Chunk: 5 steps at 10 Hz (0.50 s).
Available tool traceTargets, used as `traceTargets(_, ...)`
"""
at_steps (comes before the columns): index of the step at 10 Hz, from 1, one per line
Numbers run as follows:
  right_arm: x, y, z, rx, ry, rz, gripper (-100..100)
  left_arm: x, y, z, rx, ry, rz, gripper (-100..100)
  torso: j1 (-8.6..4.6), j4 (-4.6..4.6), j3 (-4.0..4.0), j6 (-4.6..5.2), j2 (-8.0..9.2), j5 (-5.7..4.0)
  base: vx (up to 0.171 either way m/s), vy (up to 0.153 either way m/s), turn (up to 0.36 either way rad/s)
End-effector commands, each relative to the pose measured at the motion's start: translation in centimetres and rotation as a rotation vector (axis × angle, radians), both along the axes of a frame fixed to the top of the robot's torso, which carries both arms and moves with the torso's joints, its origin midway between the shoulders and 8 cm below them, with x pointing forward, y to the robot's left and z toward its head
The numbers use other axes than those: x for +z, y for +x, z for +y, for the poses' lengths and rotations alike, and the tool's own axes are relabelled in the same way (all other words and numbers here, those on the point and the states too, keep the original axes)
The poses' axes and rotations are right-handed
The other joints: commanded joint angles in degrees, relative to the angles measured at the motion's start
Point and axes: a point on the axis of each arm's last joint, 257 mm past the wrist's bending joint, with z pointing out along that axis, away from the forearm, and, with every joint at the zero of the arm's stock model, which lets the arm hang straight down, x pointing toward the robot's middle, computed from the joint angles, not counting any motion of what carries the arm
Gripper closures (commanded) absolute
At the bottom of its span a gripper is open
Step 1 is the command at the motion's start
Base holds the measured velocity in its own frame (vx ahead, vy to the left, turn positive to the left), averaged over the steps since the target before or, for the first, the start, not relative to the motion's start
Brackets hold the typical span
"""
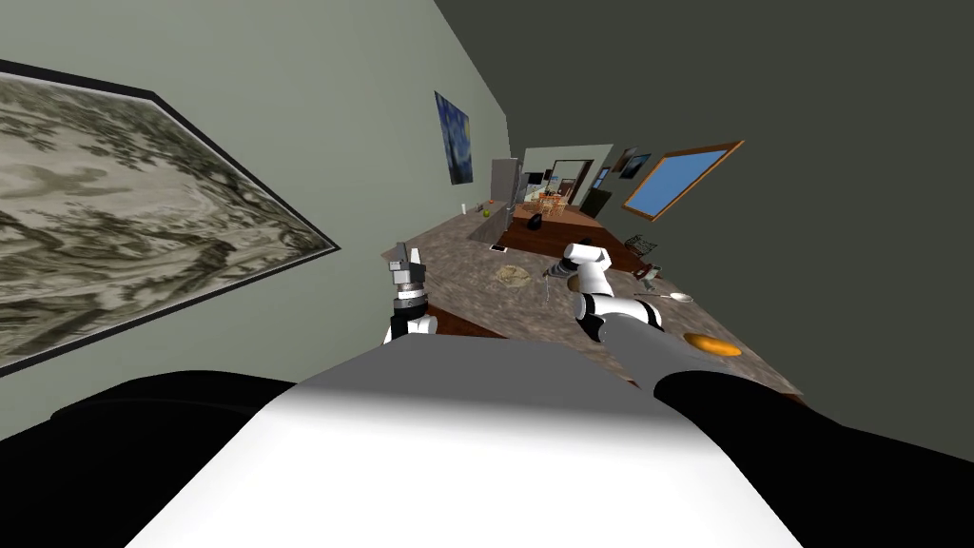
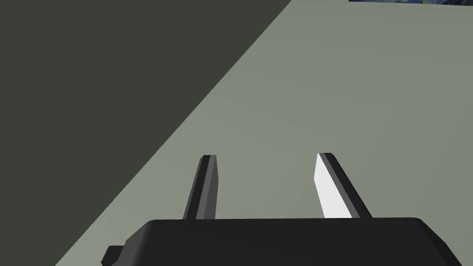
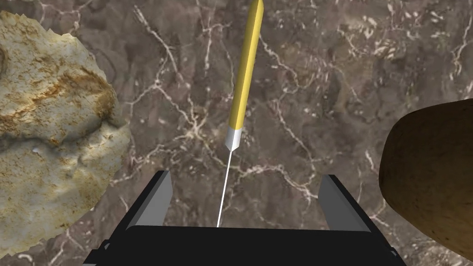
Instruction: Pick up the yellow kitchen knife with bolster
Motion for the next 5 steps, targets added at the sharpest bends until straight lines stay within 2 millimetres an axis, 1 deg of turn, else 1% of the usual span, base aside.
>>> traceTargets(1,-0.8,-1.3,0.4,-0.028,0.035,0.062,-100,0.0,0.0,0.0,0.000,0.000,0.000,0,0.00,0.00,0.00,0.00,0.00,0.00,0.067,0.028,-0.057)
traceTargets(2,-1.1,-2.1,0.7,-0.047,0.059,0.102,-100,0.0,0.0,0.0,0.000,0.000,0.000,0,0.02,0.00,-0.01,0.01,-0.03,0.01,0.096,0.040,-0.082)
traceTargets(3,-1.3,-2.3,0.7,-0.048,0.061,0.108,-100,0.0,0.0,0.0,0.000,0.000,0.000,0,0.05,-0.02,-0.05,0.01,-0.11,0.01,0.068,0.023,-0.032)
traceTargets(5,-2.0,-3.9,1.3,-0.080,0.100,0.183,-100,0.0,0.0,0.0,0.000,0.000,0.000,0,0.02,-0.01,-0.03,0.01,-0.05,0.00,0.071,0.021,-0.061)
